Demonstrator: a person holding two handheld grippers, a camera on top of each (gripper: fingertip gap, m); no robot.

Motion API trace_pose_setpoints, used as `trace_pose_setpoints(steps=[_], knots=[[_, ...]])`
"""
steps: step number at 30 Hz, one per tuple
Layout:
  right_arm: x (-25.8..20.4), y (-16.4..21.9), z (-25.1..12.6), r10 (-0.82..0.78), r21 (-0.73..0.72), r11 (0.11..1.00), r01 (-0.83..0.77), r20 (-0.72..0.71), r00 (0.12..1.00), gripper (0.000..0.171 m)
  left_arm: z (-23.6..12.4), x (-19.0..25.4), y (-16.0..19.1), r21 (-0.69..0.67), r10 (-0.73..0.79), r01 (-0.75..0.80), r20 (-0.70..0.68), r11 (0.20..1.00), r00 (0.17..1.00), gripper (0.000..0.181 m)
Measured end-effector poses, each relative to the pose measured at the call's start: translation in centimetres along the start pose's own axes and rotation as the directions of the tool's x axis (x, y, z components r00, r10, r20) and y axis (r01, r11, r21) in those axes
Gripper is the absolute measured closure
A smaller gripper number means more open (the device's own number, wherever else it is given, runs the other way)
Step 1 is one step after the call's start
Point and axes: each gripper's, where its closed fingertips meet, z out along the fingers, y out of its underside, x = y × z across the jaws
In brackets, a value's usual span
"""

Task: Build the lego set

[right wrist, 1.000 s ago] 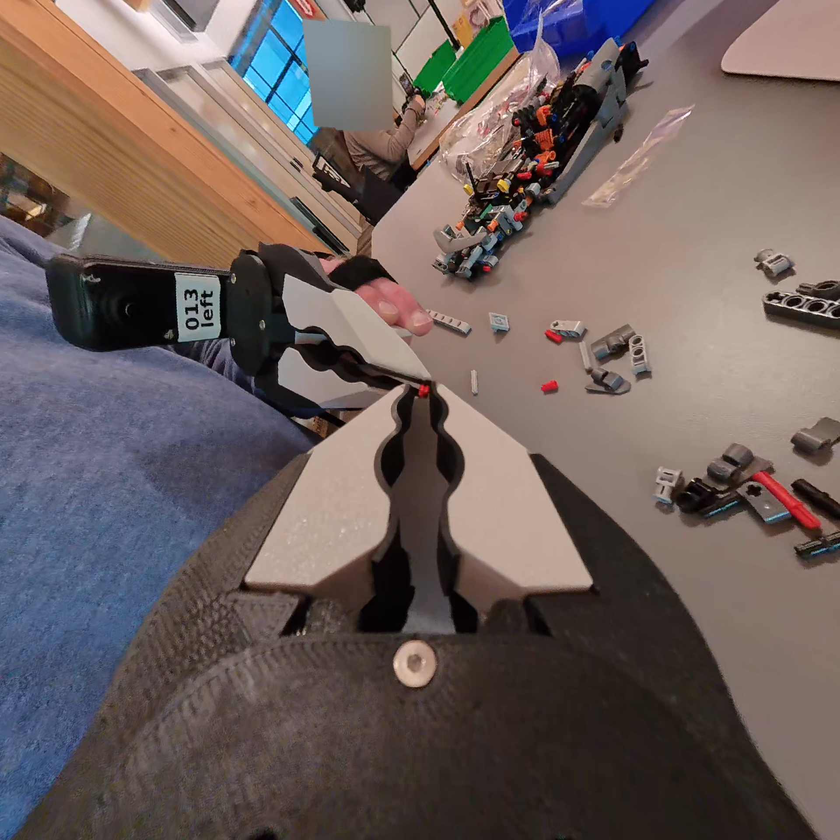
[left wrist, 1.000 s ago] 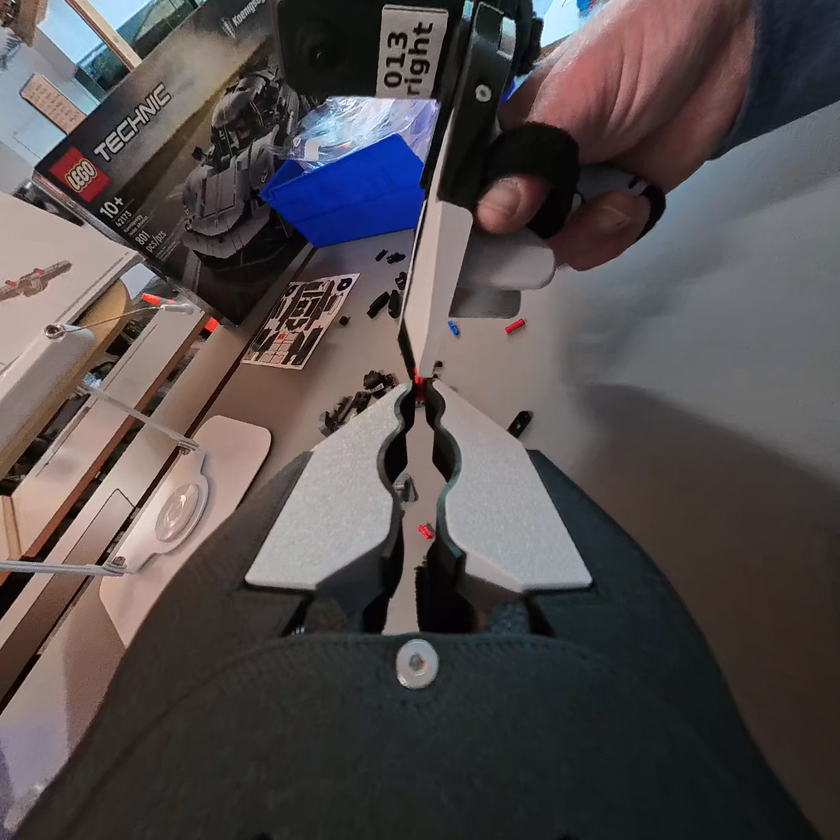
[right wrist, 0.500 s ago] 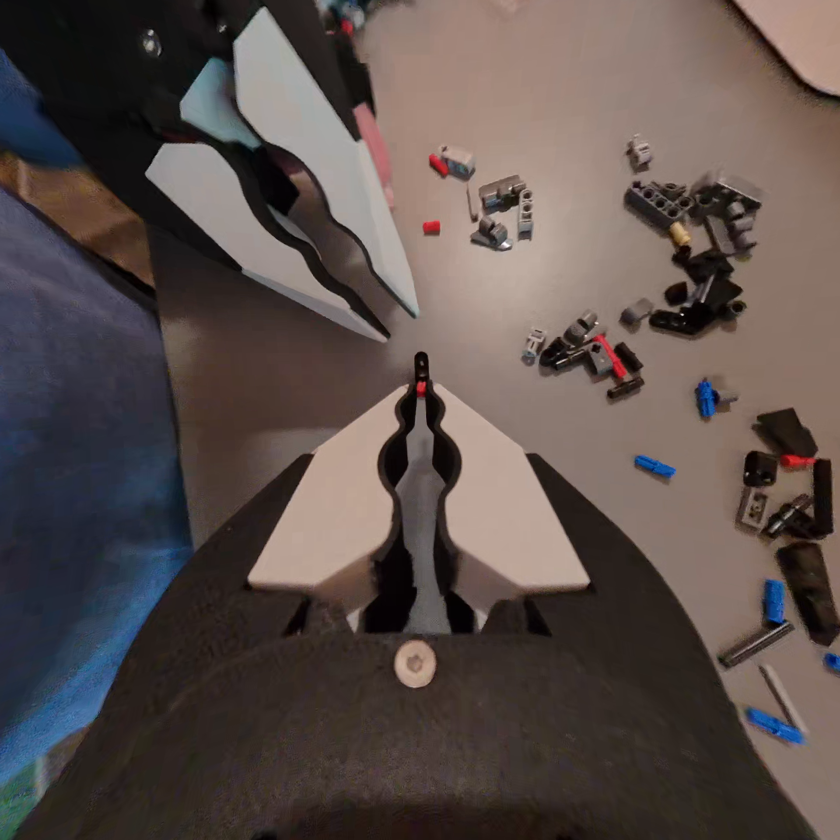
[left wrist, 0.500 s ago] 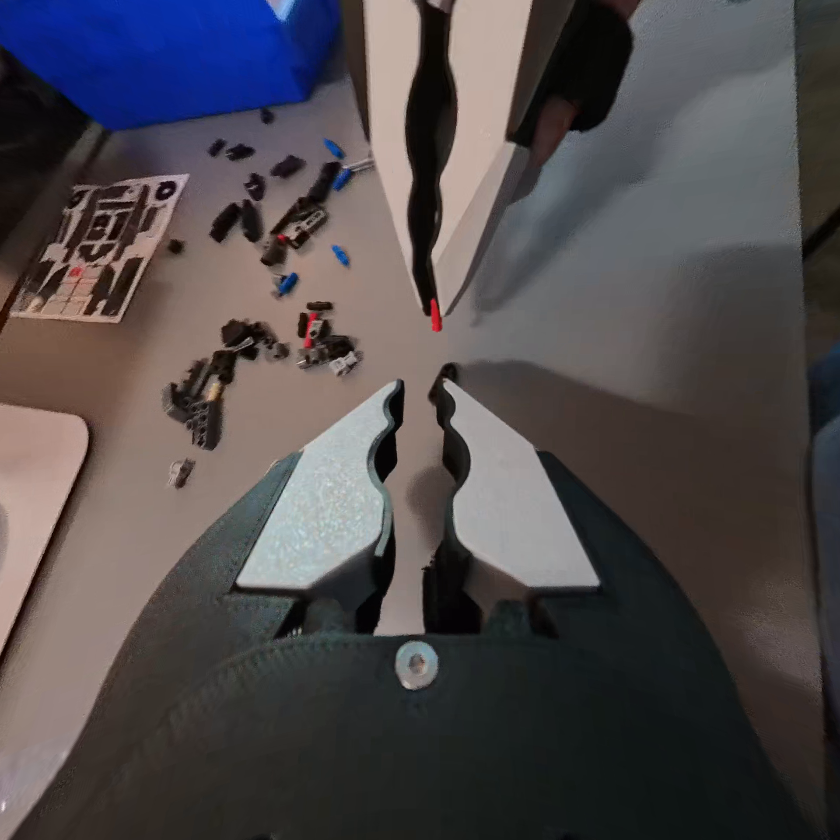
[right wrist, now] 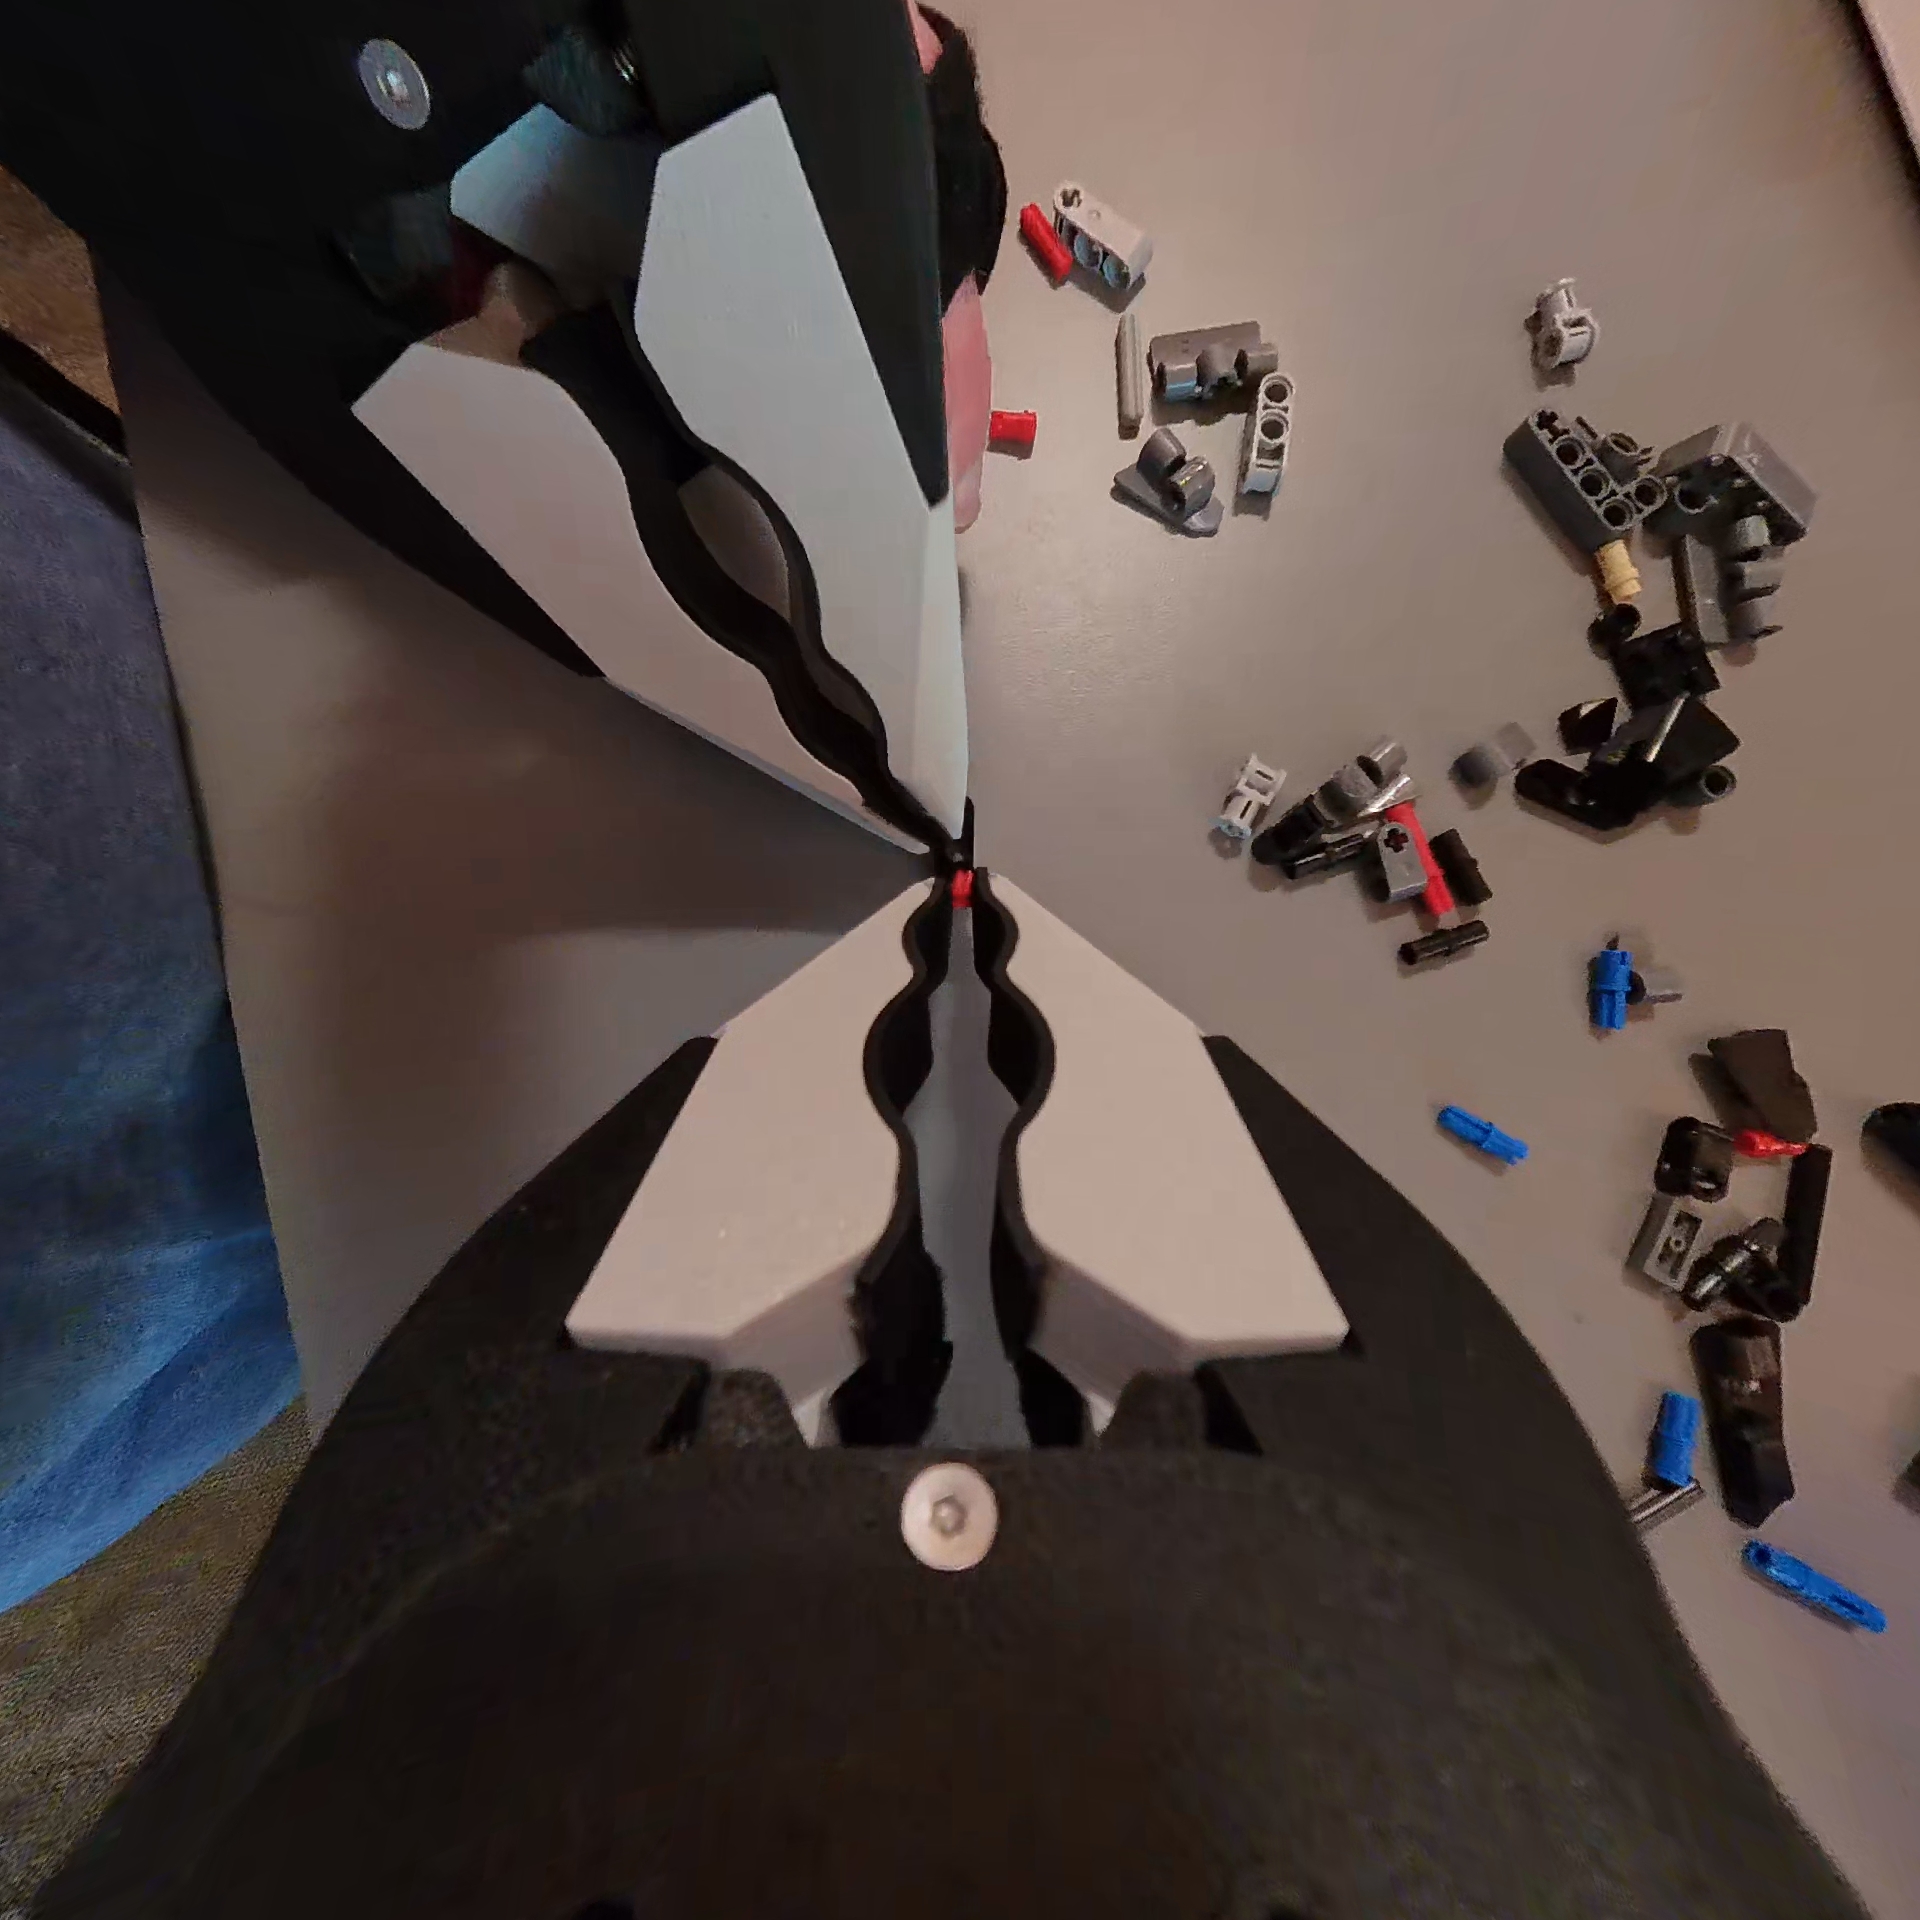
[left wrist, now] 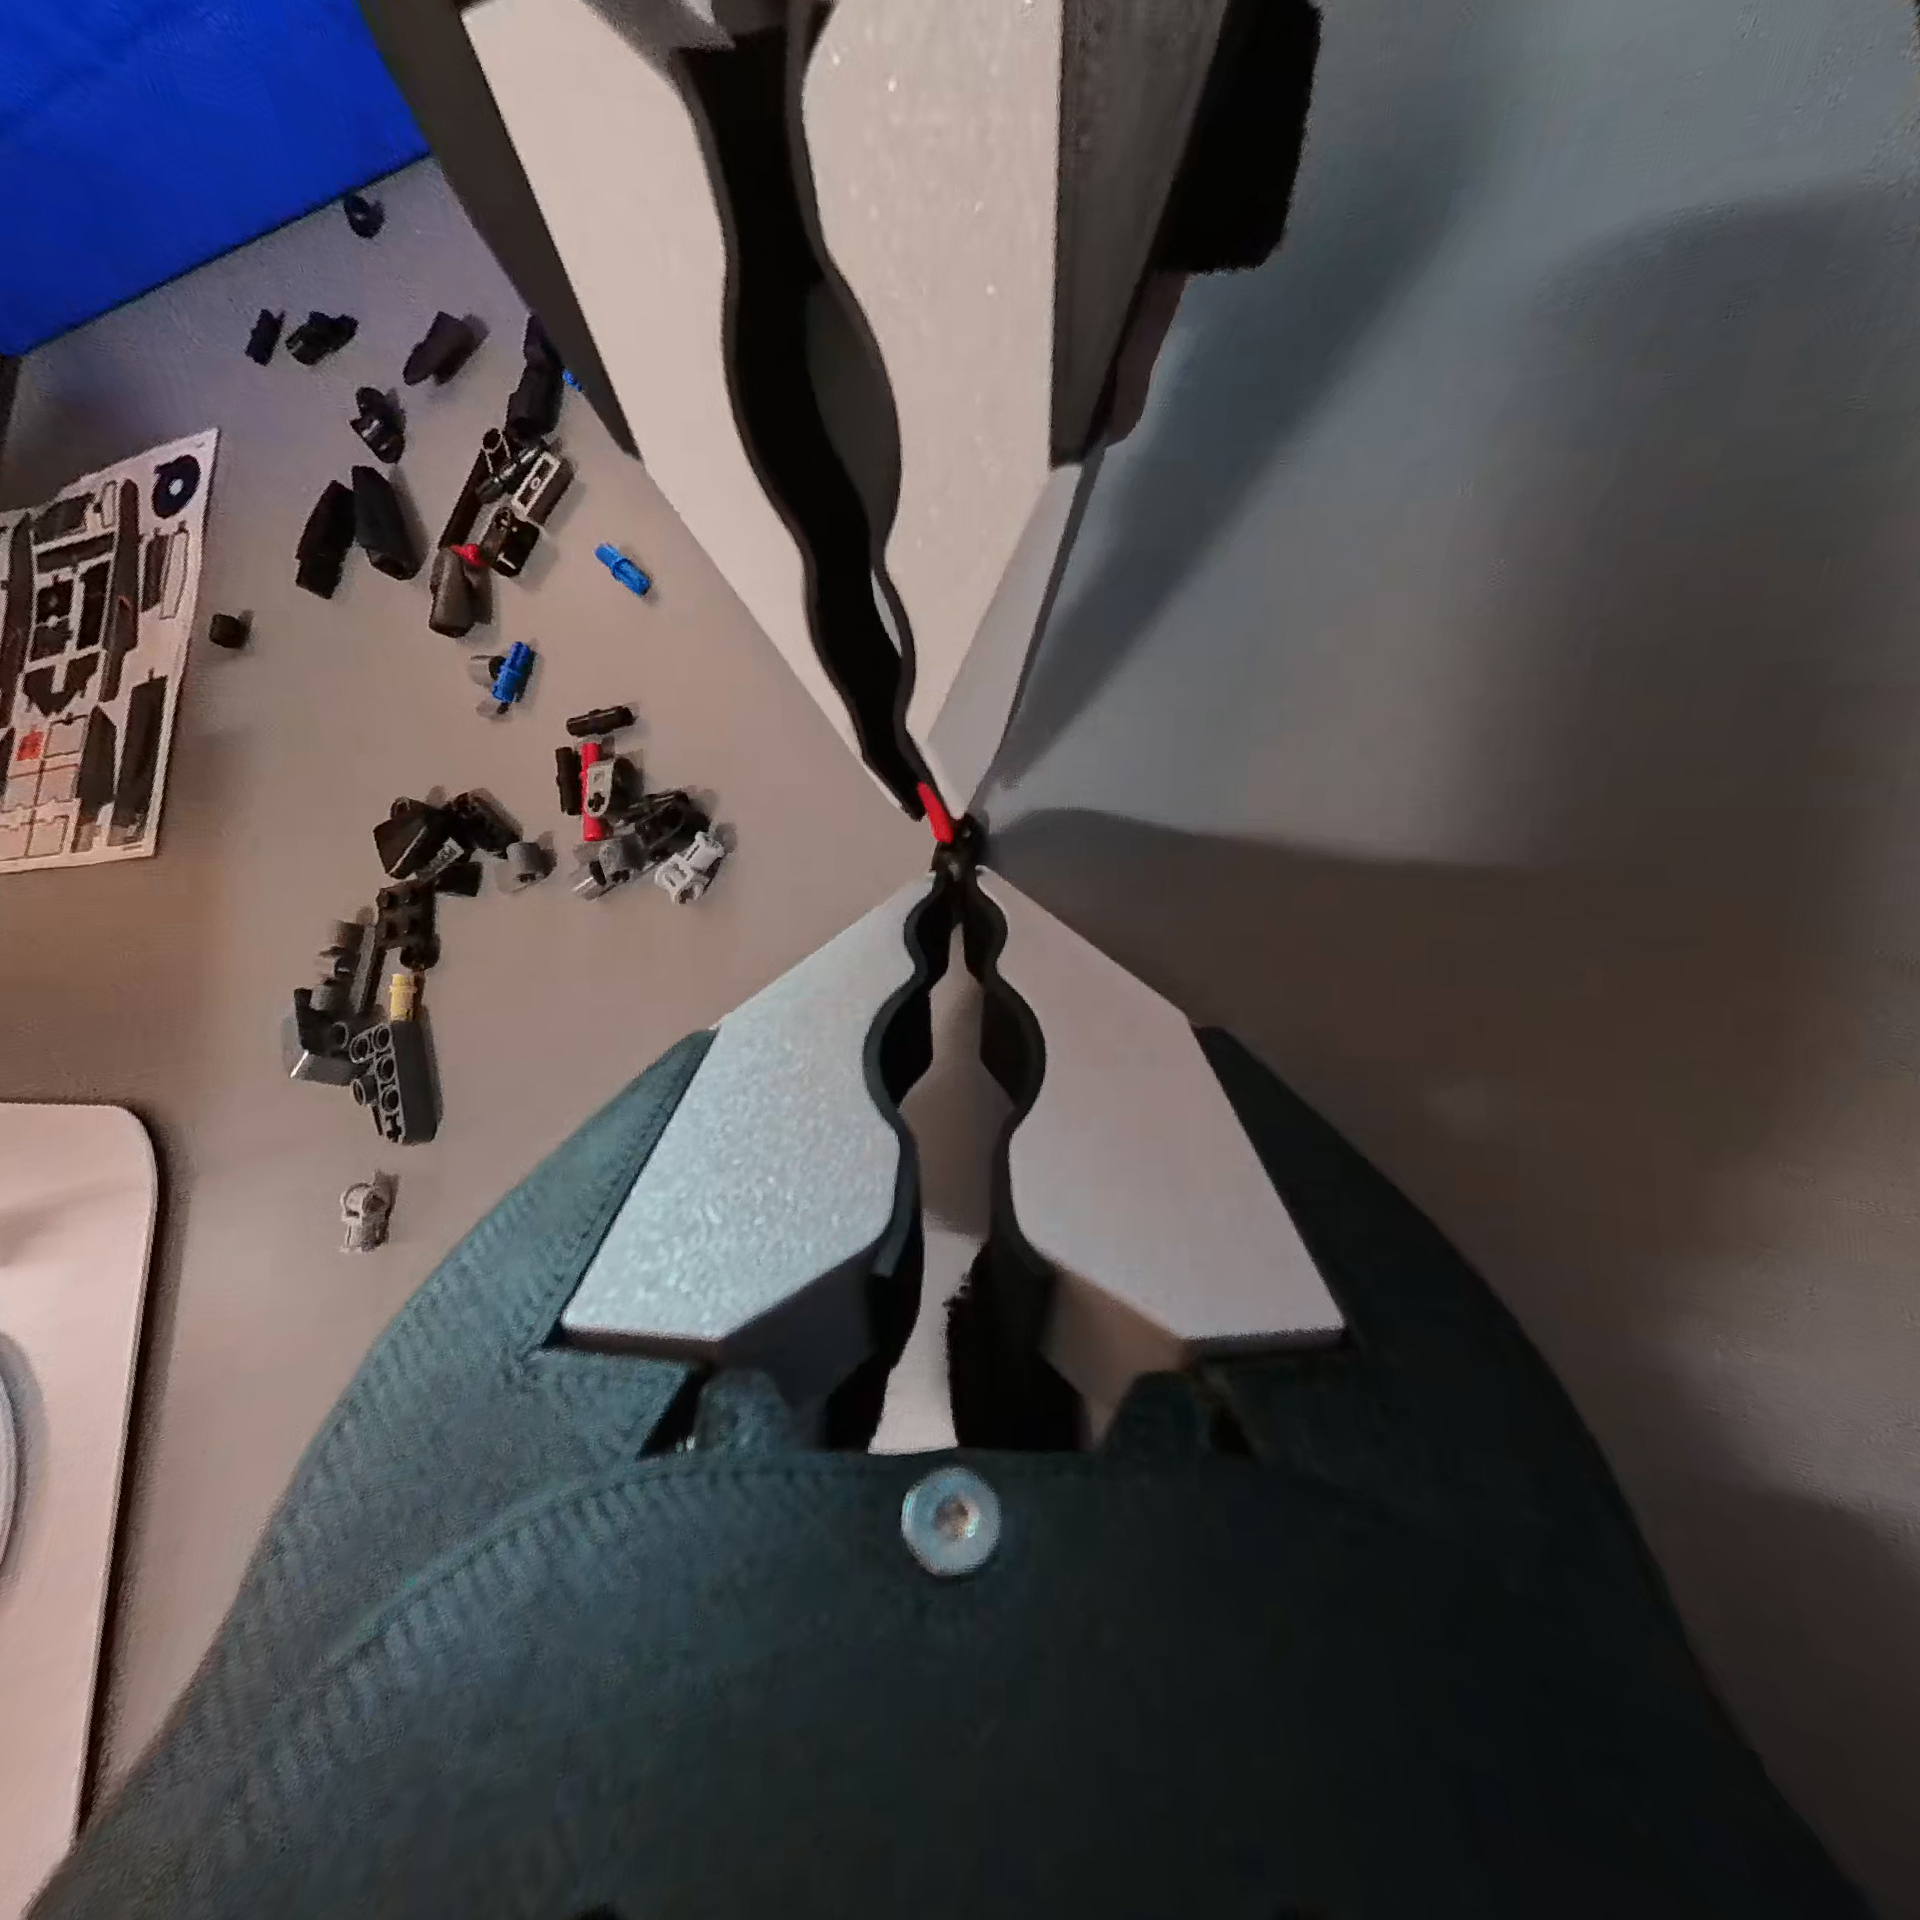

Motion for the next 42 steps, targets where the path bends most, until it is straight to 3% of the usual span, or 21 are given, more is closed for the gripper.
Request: trace_pose_setpoints(steps=[17,33,42], knots=[[0.43,0.07,-0.05,-0.137,-0.132,0.981,0.139,0.026,0.99,0.17,0.13,-0.23,0.02,0.004,0.033,-0.033,-0.009,0.999,0.999,0.181],[0.04,0.26,-0.15,-0.114,-0.149,0.981,0.124,0.07,0.991,0.17,0.22,-0.06,-0.14,0.015,0.031,-0.031,-0.012,0.999,0.999,0.181],[-0.04,0.27,-0.06,-0.221,-0.181,0.955,0.233,0.081,0.972,0.17,0.22,-0.06,-0.14,0.023,0.049,-0.049,-0.011,0.999,0.999,0.181]])
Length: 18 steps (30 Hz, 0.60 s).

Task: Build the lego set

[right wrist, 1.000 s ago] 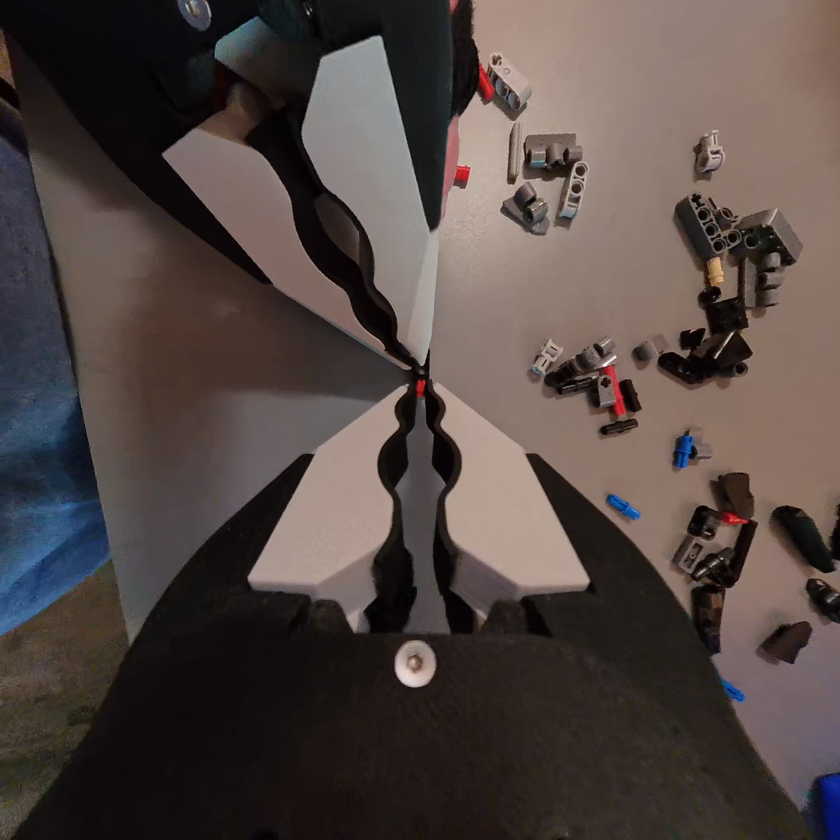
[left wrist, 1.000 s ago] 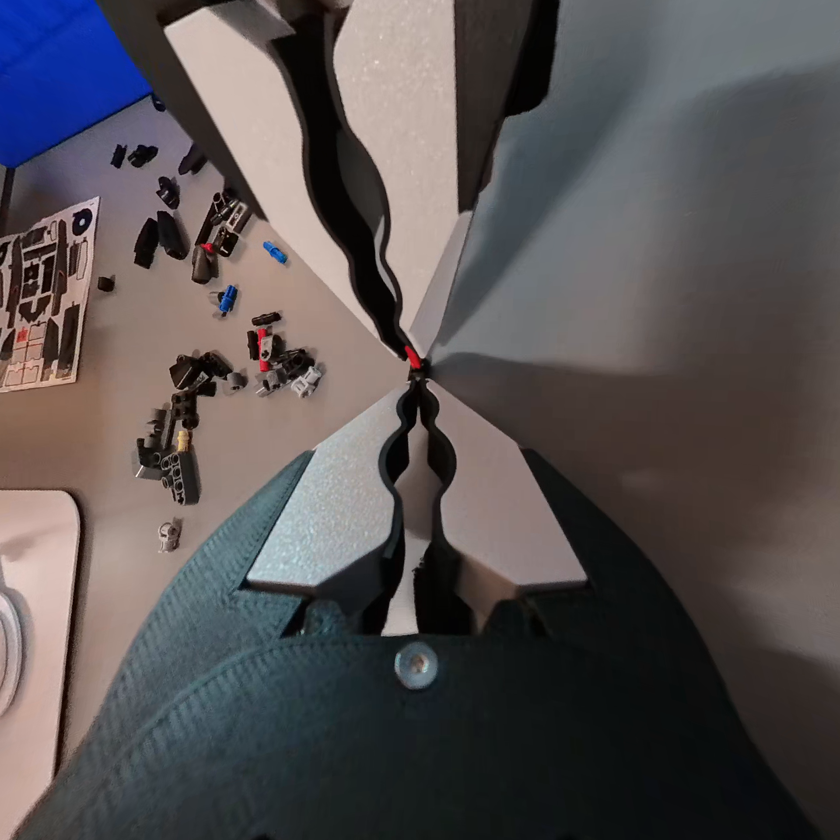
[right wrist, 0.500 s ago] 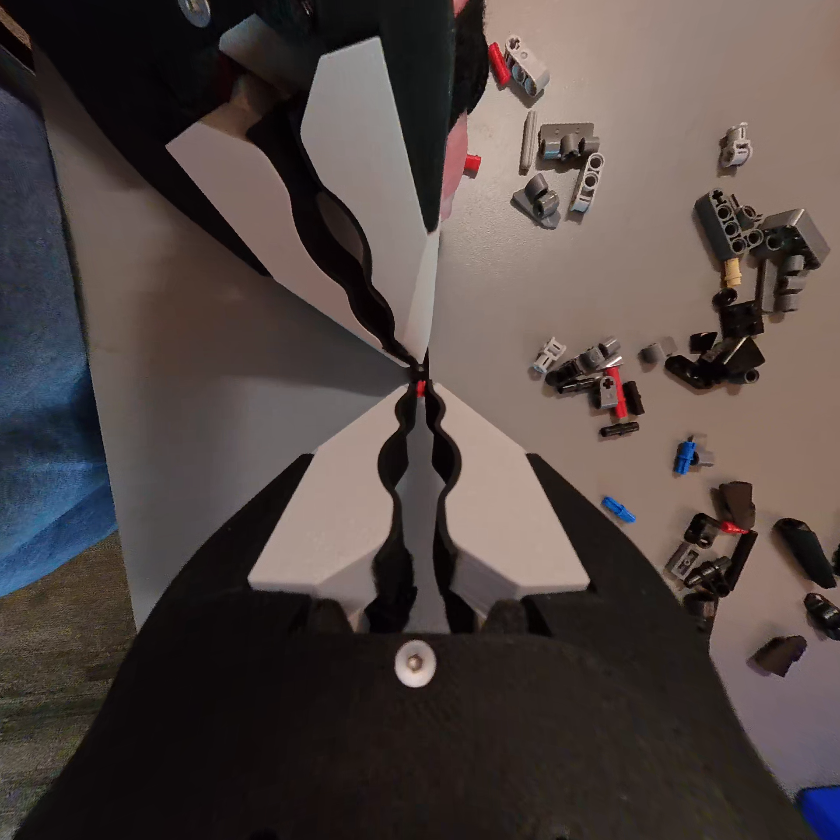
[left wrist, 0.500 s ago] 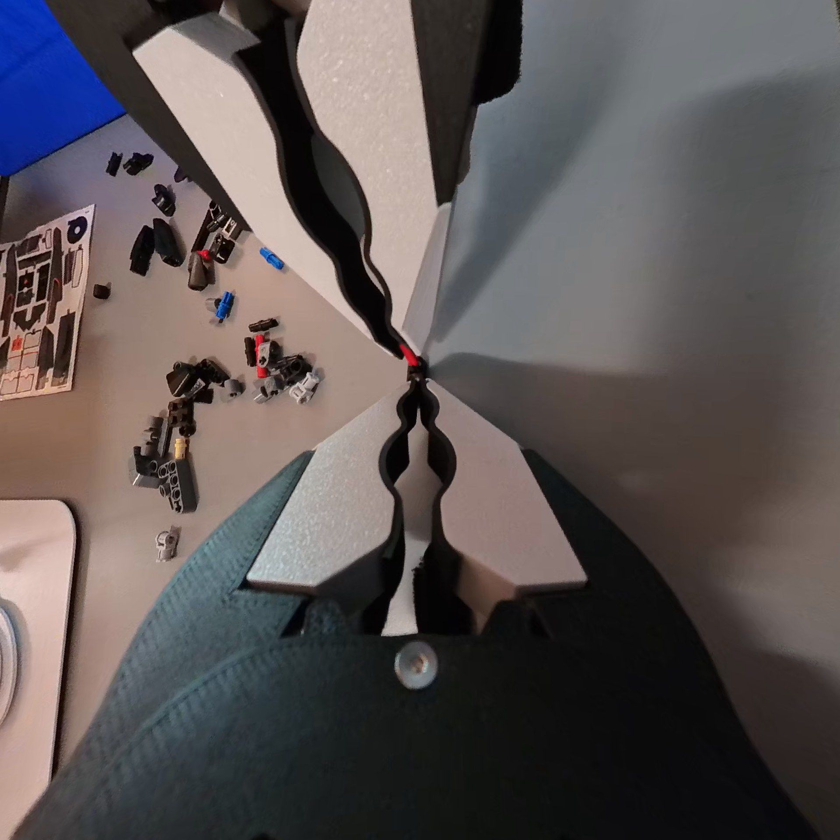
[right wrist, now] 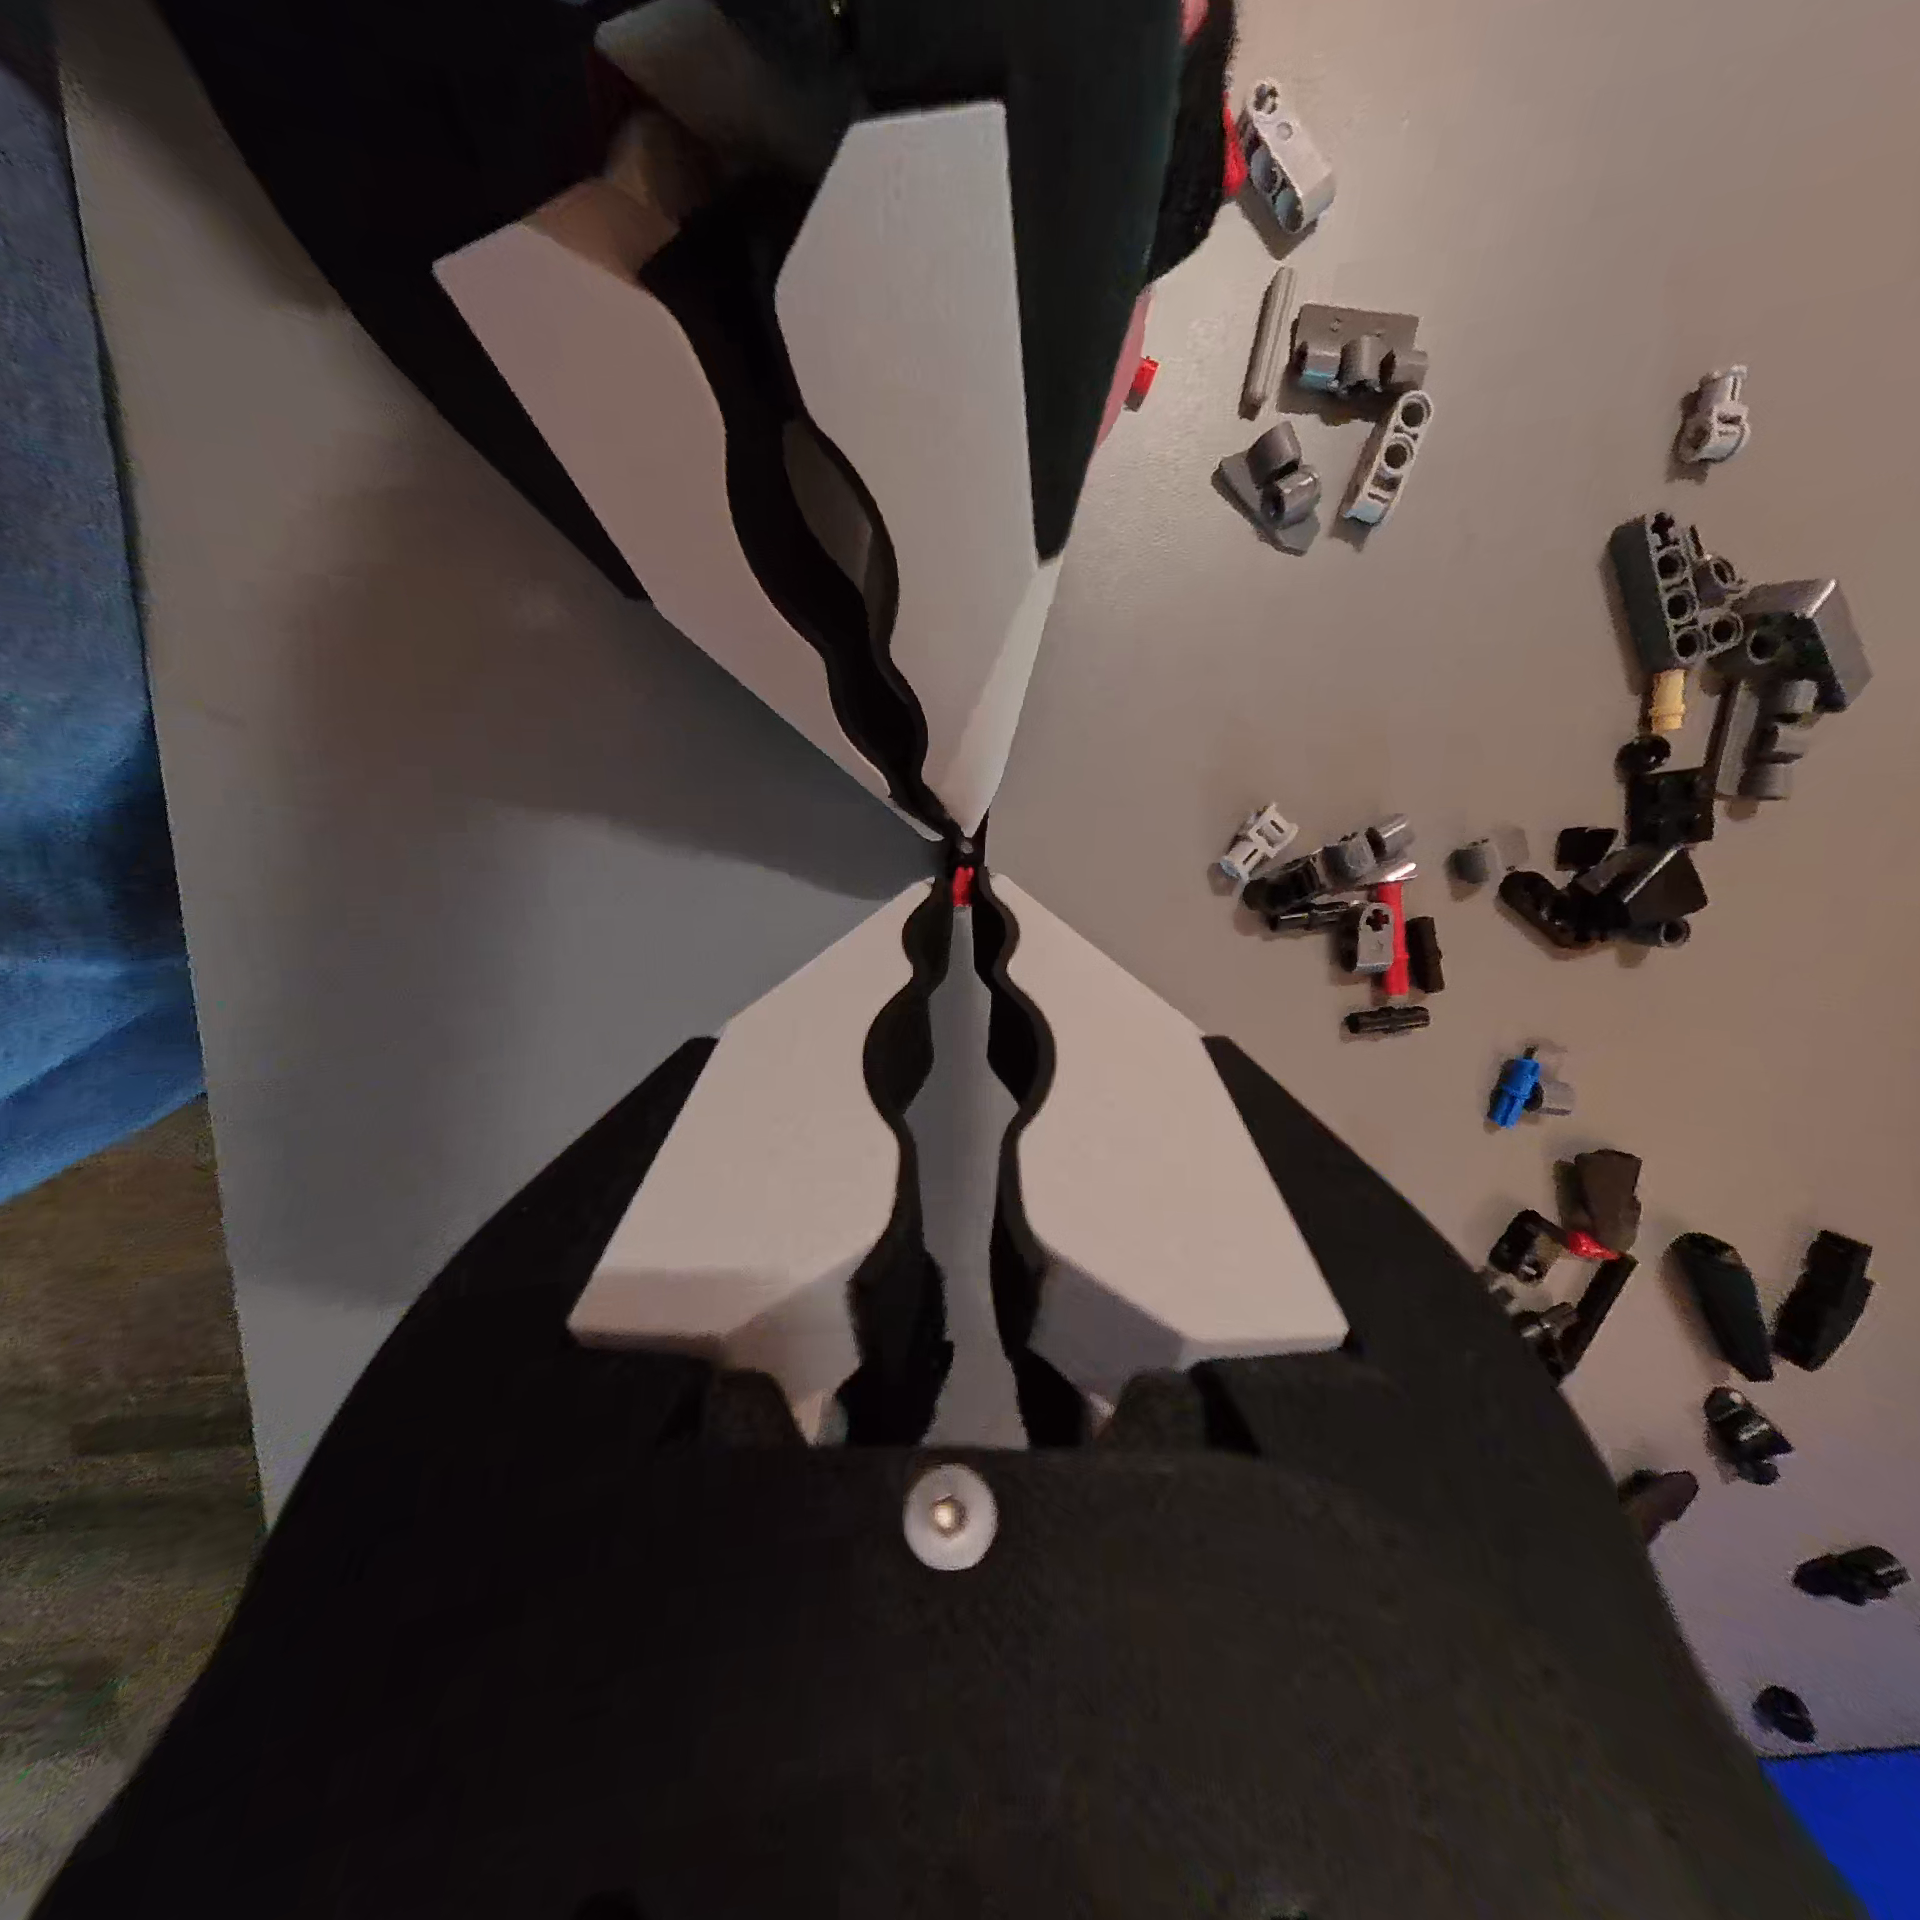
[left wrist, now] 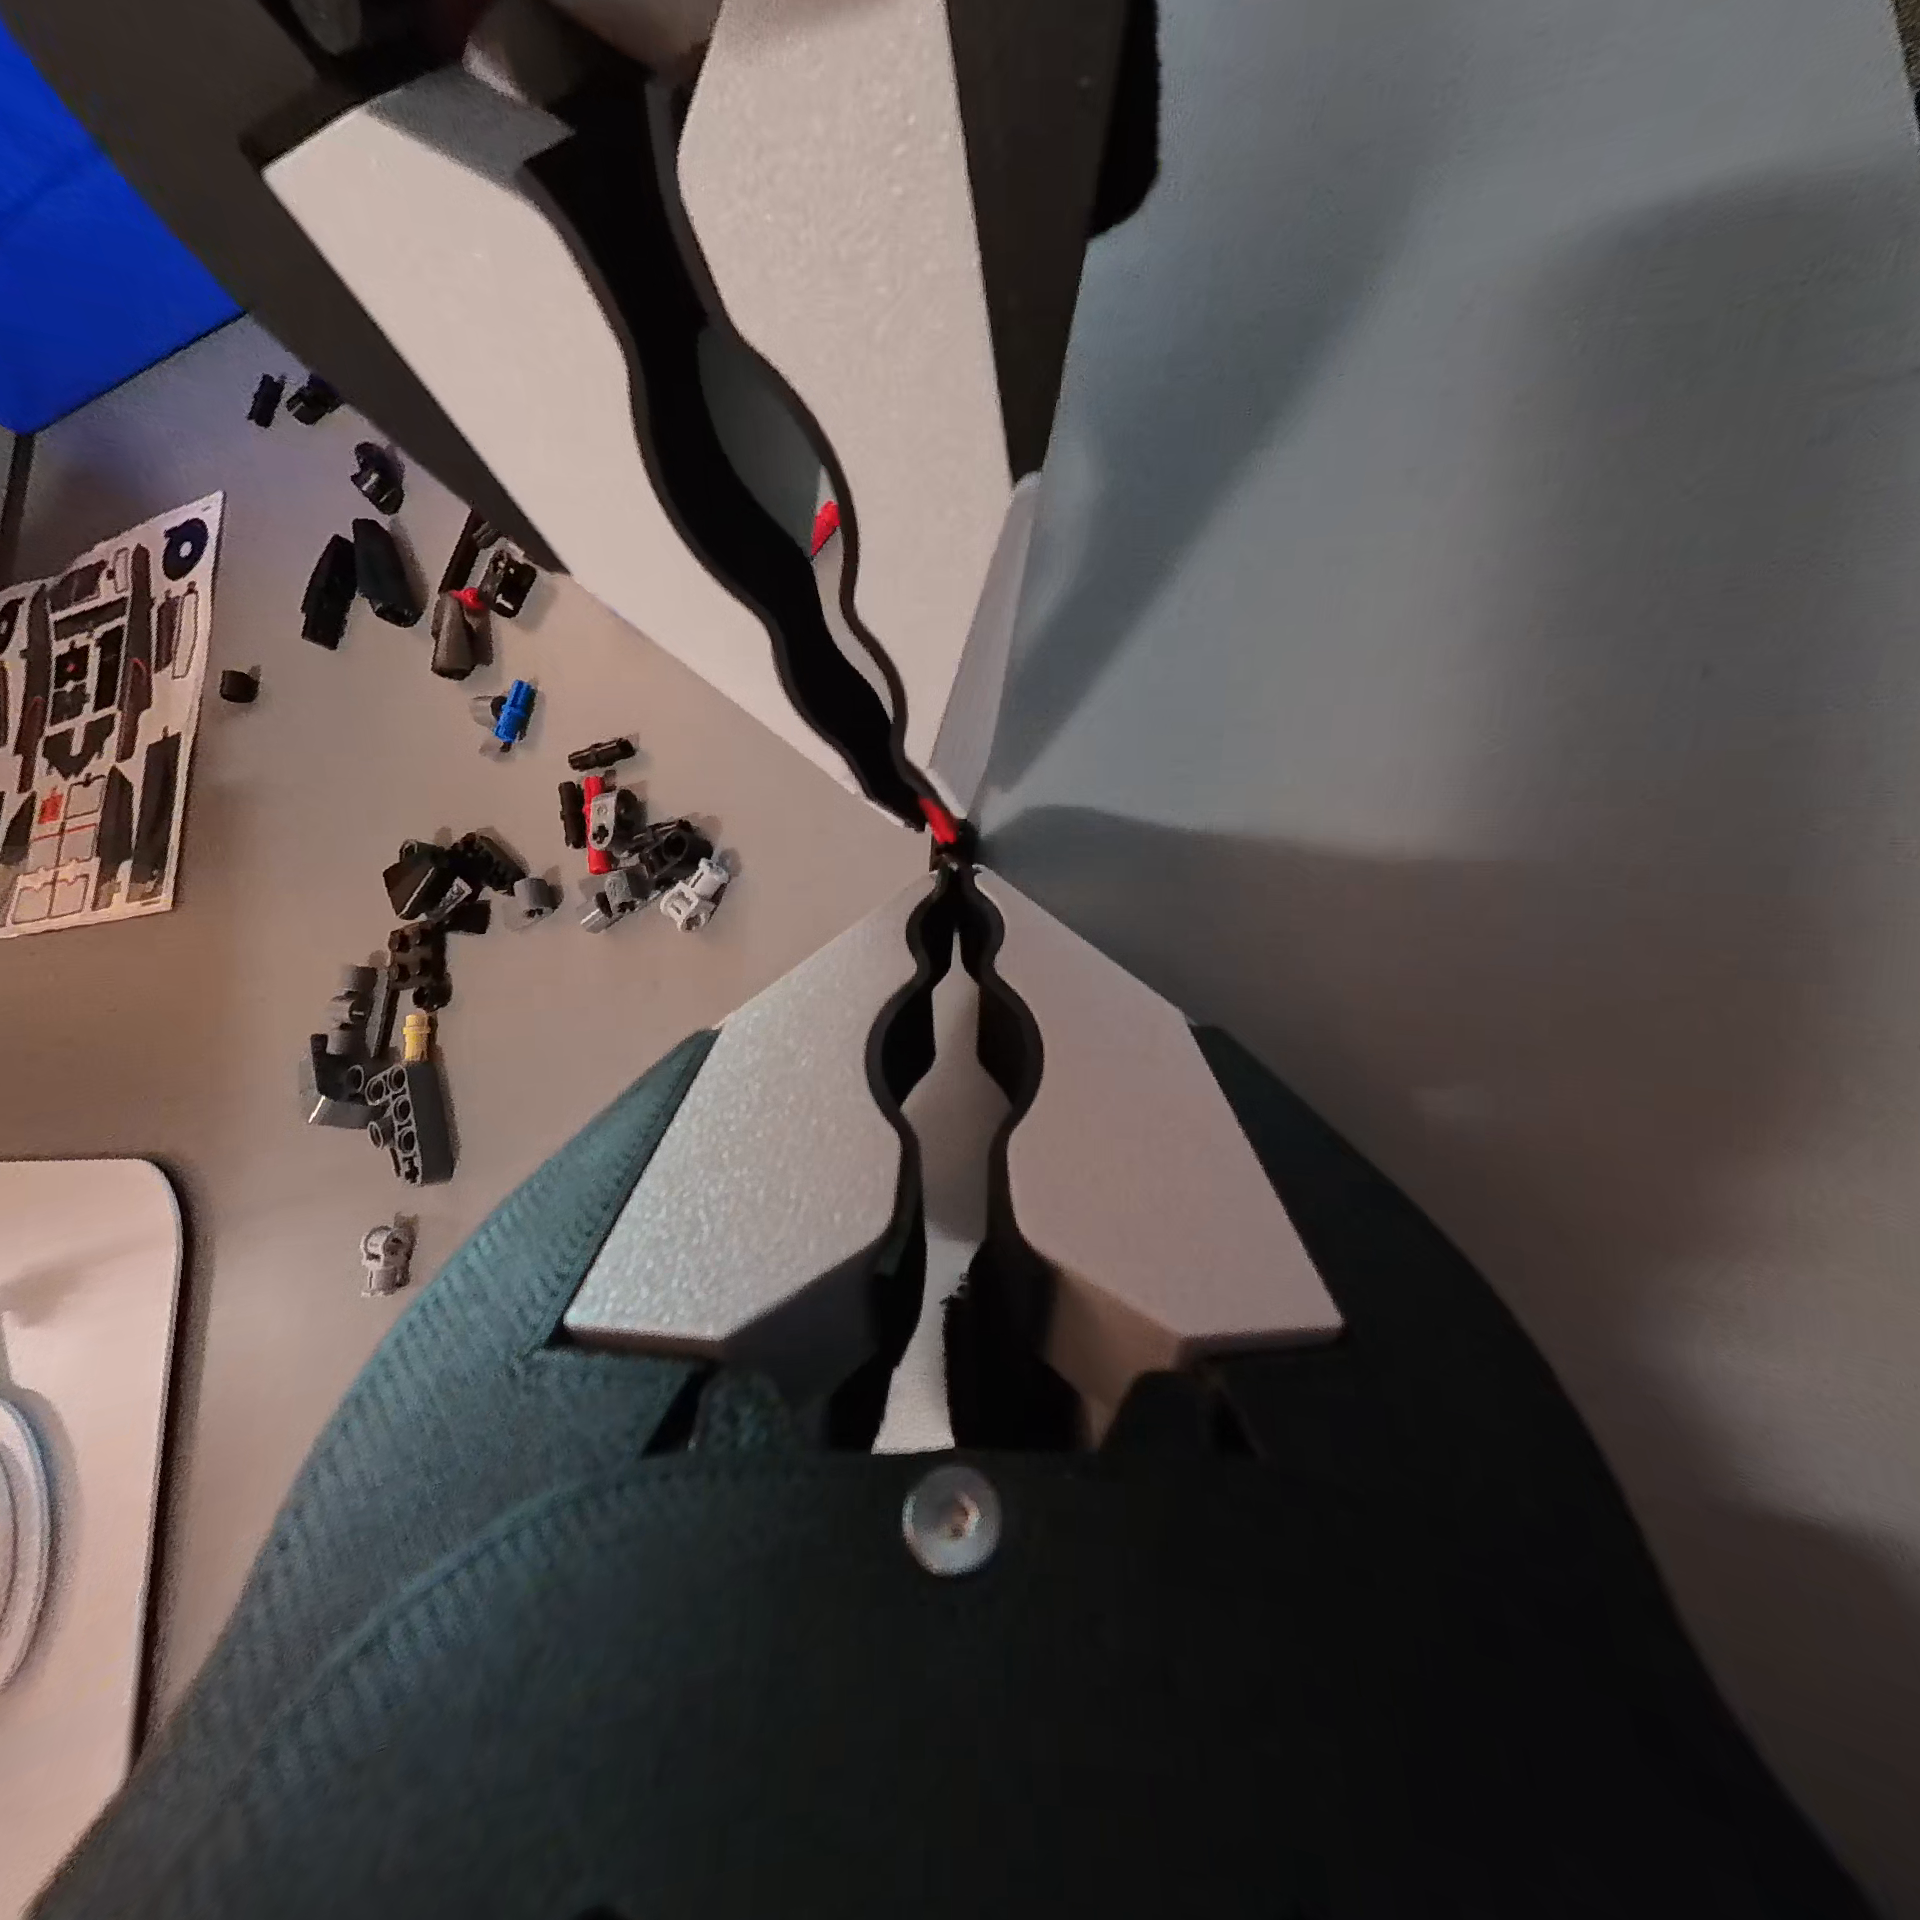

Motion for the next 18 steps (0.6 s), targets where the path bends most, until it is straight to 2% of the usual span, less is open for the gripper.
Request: trace_pose_setpoints(steps=[11,18], knots=[[-0.15,0.02,0.04,-0.341,-0.107,0.933,0.344,0.049,0.939,0.171,0.01,0.03,0.0,0.027,0.045,-0.044,-0.019,0.999,0.999,0.181],[-0.18,0.03,0.05,-0.423,-0.103,0.894,0.436,0.128,0.897,0.17,0.02,0.02,0.01,0.035,0.043,-0.042,-0.018,0.998,0.999,0.181]])
